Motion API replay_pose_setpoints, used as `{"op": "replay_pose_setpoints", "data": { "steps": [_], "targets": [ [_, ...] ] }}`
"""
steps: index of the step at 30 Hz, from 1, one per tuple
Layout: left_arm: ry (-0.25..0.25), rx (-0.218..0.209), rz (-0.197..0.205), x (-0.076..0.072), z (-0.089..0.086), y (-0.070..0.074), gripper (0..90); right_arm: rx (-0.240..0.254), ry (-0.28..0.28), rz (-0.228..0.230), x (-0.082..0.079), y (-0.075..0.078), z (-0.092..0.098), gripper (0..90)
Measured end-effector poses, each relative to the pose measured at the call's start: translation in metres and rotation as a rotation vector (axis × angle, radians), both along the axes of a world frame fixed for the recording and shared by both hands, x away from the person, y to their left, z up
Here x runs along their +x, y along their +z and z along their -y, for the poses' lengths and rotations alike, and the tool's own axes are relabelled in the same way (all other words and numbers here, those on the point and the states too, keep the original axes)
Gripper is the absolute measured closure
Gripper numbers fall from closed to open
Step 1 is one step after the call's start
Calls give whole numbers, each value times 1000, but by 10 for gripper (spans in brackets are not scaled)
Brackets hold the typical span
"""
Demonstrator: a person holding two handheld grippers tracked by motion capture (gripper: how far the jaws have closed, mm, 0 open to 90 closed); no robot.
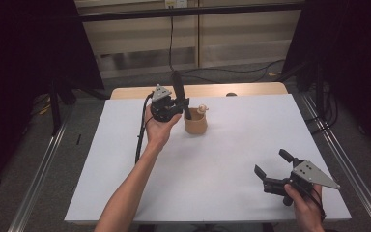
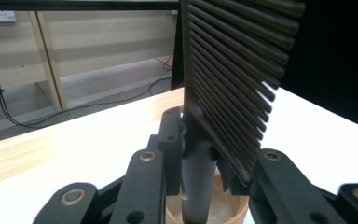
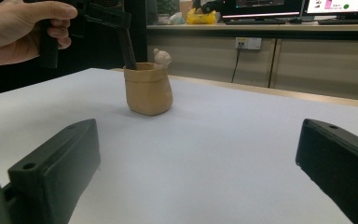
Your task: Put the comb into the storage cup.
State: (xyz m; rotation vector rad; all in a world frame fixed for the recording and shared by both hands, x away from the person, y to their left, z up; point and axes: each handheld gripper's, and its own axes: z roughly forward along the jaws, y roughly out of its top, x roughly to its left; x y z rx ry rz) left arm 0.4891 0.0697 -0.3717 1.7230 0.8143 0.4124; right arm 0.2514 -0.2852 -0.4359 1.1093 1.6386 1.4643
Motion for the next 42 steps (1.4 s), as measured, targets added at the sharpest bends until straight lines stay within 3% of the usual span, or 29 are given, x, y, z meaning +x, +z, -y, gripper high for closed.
{"op": "replay_pose_setpoints", "data": {
  "steps": [9,20,28,42],
  "targets": [
    [1,4,-2,0,0,-8,733,-1,0,6,0,0,0,0],
    [-3,41,13,-1,4,-14,733,-9,3,5,0,0,0,0],
    [4,25,-3,1,3,-20,733,-8,3,1,1,-1,0,0],
    [0,57,-11,2,7,-30,733,-8,7,-3,1,-2,-1,0]
  ]
}}
